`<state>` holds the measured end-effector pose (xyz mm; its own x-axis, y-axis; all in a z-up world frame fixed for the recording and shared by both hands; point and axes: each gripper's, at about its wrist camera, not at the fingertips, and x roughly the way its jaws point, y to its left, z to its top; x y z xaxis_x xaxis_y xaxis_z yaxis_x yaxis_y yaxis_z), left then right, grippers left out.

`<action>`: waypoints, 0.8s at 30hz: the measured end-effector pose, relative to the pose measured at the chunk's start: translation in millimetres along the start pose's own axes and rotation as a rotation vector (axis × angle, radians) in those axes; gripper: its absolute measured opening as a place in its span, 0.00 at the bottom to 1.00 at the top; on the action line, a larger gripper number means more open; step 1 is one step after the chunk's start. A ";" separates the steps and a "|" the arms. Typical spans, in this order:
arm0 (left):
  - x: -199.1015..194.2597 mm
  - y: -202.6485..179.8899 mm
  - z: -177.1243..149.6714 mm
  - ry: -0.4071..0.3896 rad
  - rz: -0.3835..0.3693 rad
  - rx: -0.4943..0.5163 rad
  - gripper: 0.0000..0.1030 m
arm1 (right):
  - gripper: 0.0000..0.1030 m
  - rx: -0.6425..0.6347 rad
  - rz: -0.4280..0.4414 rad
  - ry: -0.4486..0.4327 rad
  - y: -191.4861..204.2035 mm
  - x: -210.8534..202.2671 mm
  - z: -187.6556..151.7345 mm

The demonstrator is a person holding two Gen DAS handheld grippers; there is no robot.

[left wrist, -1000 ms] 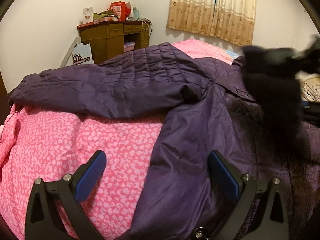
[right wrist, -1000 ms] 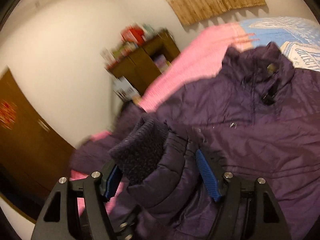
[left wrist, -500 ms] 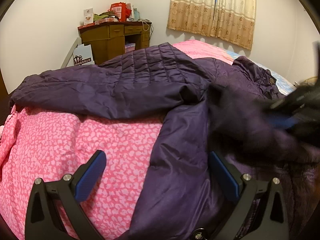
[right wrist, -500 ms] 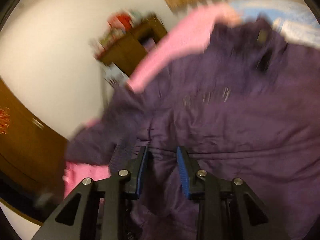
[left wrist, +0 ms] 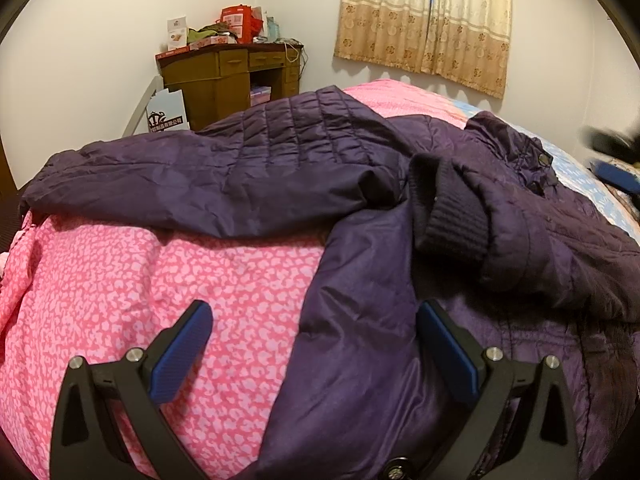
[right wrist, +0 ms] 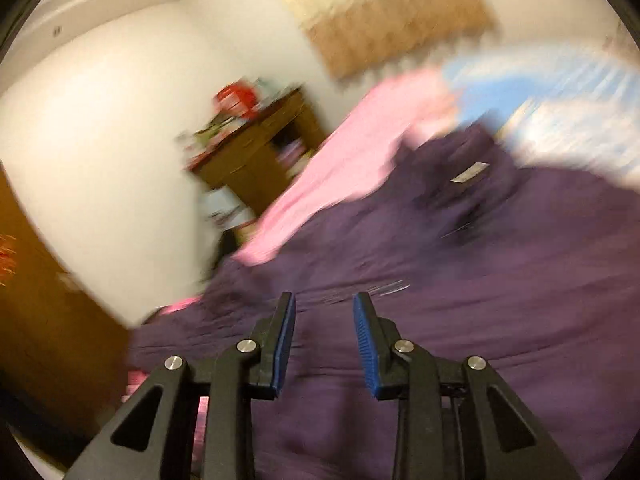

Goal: Fold large clothes
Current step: 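Fold the held sleeve across the jacket body with the right gripper, release, then grasp the other sleeve with the left gripper and lift it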

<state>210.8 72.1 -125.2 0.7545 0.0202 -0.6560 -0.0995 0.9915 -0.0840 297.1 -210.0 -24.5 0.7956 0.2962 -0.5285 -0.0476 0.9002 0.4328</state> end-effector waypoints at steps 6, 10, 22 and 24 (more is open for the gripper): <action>0.2 0.6 0.1 0.000 -0.002 0.002 1.00 | 0.33 0.011 -0.457 -0.005 -98.3 -50.2 -3.4; 0.1 2.0 -1.1 0.004 0.000 0.001 1.00 | 0.41 0.099 -0.378 -0.034 -149.5 -39.4 -33.5; -46.4 78.2 24.1 -0.016 -0.038 -0.181 1.00 | 0.74 -0.037 -0.390 0.012 -127.9 -14.5 -26.7; -59.0 122.9 48.6 -0.083 0.051 -0.237 1.00 | 0.75 -0.033 -0.382 0.009 -127.4 -17.9 -26.7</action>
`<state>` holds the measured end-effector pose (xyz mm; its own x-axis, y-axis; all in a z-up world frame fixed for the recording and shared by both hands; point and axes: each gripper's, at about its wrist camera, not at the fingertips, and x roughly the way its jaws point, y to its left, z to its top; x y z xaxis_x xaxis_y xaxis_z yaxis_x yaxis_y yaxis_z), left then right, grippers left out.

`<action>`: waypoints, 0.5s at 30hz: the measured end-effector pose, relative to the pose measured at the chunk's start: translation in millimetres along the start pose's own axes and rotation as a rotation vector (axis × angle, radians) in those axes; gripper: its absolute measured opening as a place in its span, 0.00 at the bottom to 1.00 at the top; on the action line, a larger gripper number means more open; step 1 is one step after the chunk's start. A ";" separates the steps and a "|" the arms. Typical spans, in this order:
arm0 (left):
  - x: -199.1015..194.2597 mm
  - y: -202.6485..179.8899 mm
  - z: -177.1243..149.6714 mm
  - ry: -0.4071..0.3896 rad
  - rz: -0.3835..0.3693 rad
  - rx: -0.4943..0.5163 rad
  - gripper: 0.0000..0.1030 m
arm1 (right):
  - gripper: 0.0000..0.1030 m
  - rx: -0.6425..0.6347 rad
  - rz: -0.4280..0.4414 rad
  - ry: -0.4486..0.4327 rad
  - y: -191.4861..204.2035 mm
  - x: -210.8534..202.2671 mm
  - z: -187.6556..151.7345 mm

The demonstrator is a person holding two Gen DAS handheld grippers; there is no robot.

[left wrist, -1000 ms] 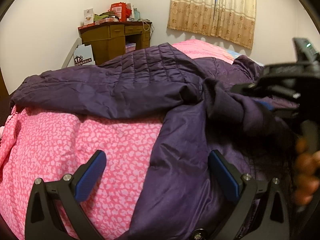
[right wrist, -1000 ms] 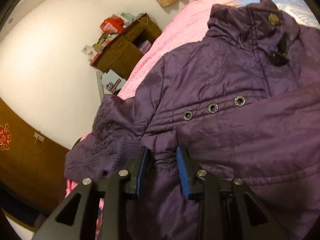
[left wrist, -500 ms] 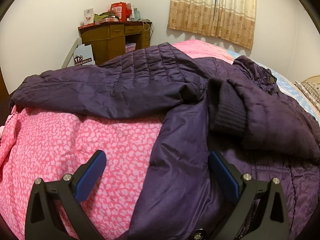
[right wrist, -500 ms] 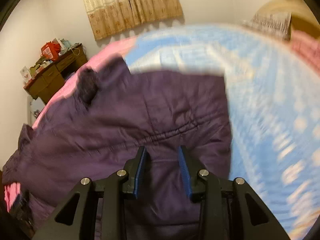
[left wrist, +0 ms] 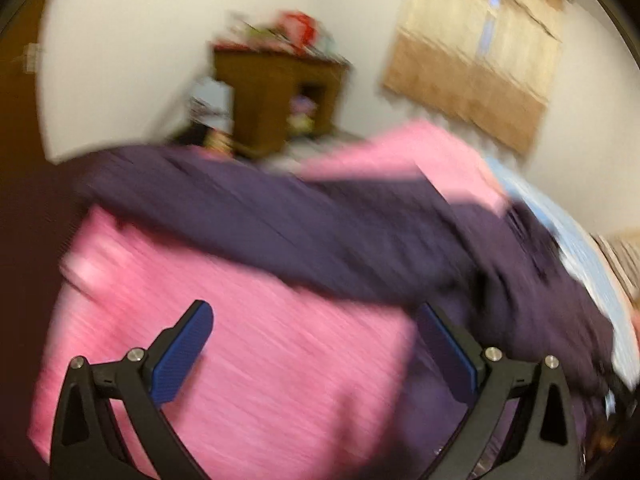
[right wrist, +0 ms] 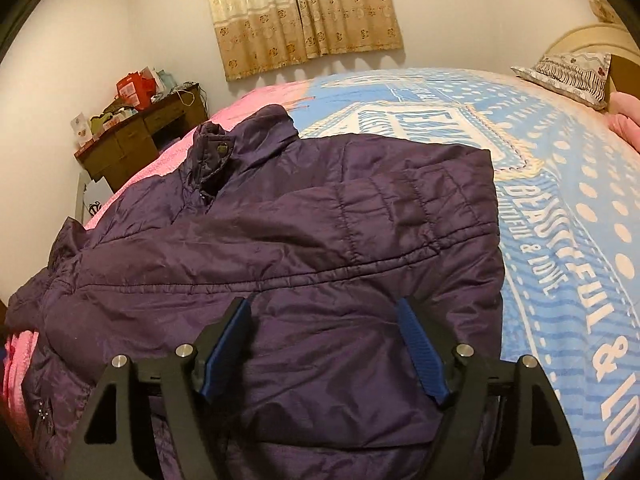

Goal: Fold large clothes
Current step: 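Grasp the other sleeve with the left gripper and lift it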

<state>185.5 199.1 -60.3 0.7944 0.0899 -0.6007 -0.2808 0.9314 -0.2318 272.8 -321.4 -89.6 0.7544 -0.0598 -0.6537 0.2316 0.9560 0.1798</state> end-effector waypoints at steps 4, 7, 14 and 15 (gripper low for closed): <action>18.3 81.5 55.3 -0.017 0.087 -0.220 1.00 | 0.75 0.010 0.014 -0.008 -4.5 -12.2 -14.4; 50.1 128.0 78.8 0.035 0.166 -0.335 1.00 | 0.75 0.010 0.011 -0.009 -2.0 -17.6 -23.1; 102.8 172.9 89.8 0.101 0.187 -0.516 0.90 | 0.75 0.010 0.010 -0.010 -1.4 -16.7 -23.0; 113.7 175.3 90.9 0.121 0.188 -0.518 0.81 | 0.76 0.010 0.010 -0.010 -1.7 -17.0 -23.5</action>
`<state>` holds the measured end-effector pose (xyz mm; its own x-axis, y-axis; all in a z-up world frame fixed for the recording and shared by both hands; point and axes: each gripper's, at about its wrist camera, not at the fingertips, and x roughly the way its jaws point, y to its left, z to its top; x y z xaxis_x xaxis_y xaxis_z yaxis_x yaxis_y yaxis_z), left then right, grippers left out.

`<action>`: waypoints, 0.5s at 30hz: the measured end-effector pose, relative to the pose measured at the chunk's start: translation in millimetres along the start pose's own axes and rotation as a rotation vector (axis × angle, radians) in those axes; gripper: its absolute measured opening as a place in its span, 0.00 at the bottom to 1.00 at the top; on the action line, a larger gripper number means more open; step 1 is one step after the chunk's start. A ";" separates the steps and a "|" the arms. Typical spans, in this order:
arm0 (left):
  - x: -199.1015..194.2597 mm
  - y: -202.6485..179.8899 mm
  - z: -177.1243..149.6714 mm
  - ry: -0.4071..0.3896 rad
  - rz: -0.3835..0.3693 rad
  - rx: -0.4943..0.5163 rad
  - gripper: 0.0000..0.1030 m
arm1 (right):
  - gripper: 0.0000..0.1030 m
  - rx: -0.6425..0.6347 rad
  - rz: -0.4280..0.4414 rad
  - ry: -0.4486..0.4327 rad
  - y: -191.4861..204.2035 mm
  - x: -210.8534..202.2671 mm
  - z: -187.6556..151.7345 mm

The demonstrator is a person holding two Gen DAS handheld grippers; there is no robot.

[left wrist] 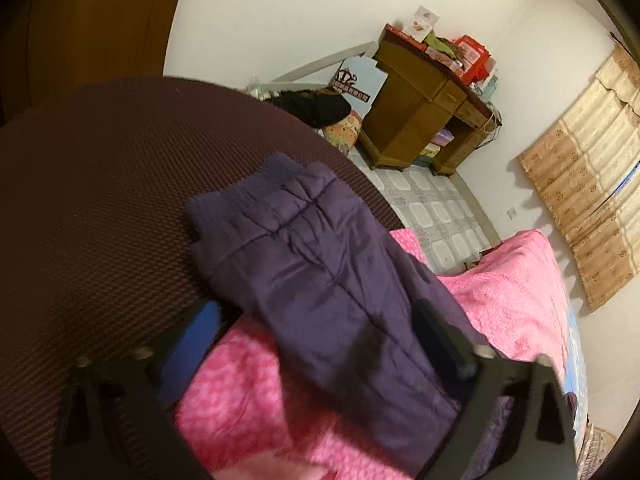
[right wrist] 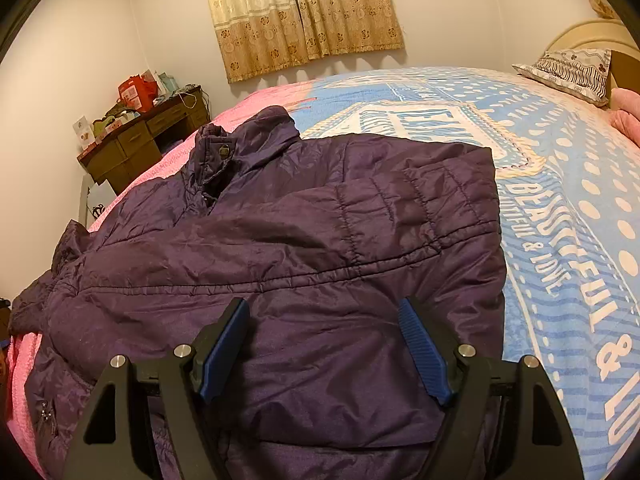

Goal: Fold large clothes
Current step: 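Grasp the other sleeve with the left gripper and lift it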

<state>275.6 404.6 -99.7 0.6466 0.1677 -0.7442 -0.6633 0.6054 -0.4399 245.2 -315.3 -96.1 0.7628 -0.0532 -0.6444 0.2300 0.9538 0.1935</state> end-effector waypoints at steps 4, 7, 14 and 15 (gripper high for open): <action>16.4 -9.2 -5.9 0.000 0.012 0.013 0.57 | 0.76 0.001 0.000 0.000 0.0 -1.4 -1.4; 20.6 -13.2 -5.5 -0.006 0.005 0.019 0.33 | 0.76 0.000 0.000 -0.001 0.0 -0.7 -1.0; -18.4 -46.1 5.3 -0.126 -0.014 0.133 0.09 | 0.76 0.001 0.000 -0.001 0.0 0.3 -0.6; -31.6 -60.0 5.7 -0.172 -0.016 0.176 0.08 | 0.76 0.001 0.000 -0.002 0.1 0.3 -0.7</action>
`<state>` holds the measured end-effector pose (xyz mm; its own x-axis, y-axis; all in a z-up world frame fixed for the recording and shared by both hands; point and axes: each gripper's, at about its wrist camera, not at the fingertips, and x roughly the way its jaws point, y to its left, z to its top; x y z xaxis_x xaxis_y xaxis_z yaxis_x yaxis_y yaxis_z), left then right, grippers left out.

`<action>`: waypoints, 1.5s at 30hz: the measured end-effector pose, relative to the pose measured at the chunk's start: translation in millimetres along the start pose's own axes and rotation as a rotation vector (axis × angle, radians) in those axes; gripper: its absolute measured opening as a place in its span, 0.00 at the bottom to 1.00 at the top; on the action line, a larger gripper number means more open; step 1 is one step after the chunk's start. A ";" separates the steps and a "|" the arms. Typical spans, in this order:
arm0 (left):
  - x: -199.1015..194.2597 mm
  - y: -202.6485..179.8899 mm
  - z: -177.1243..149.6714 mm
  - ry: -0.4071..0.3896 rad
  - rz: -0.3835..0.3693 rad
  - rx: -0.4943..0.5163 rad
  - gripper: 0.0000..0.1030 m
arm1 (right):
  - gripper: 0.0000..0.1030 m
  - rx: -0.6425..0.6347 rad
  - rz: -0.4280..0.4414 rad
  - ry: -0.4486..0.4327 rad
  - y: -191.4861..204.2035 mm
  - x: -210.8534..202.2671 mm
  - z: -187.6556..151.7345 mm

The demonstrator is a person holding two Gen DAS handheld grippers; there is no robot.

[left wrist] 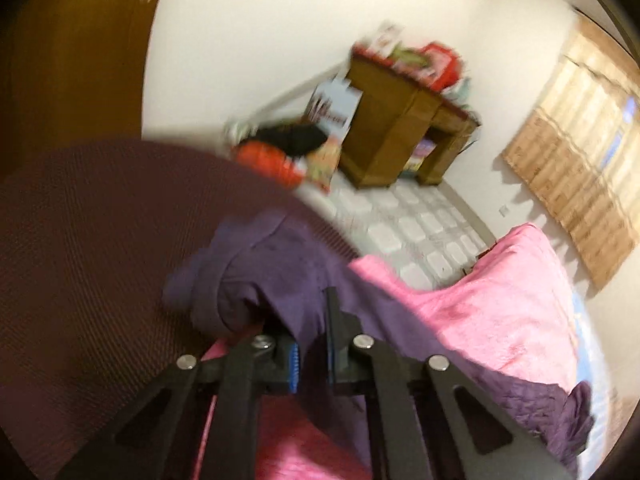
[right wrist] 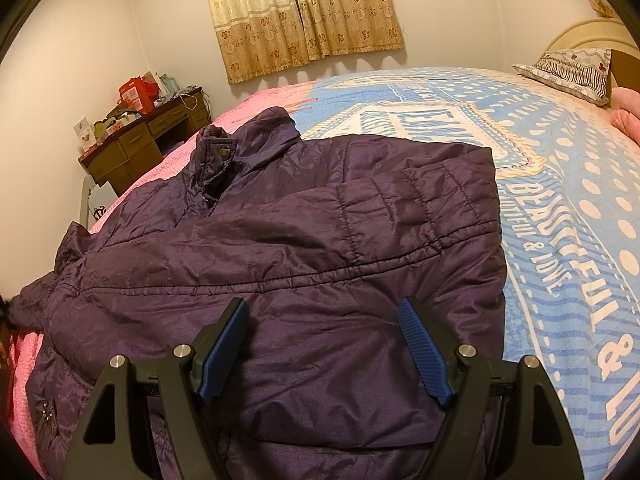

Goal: Fold large clothes

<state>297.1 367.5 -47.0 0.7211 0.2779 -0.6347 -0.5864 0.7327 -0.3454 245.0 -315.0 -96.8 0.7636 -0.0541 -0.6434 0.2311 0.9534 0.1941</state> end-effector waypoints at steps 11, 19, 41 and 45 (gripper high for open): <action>-162.0 -231.7 -60.1 -0.223 -0.544 0.489 0.07 | 0.76 0.009 0.012 -0.007 0.0 1.1 -0.4; -180.0 -342.9 -210.9 -0.013 -0.816 0.783 0.07 | 0.76 0.052 0.063 -0.028 -8.2 2.8 -1.7; -95.7 -149.5 -186.4 0.110 -0.345 0.526 0.98 | 0.76 0.089 0.085 -0.024 -10.8 5.0 5.7; -60.6 -155.4 -187.9 0.172 -0.211 0.566 0.98 | 0.76 -0.005 0.113 -0.118 15.2 -23.3 37.2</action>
<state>275.2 120.0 -84.7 0.7026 0.0217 -0.7113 -0.1175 0.9893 -0.0859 253.2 -310.4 -51.3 0.8502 0.0189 -0.5261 0.1371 0.9570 0.2558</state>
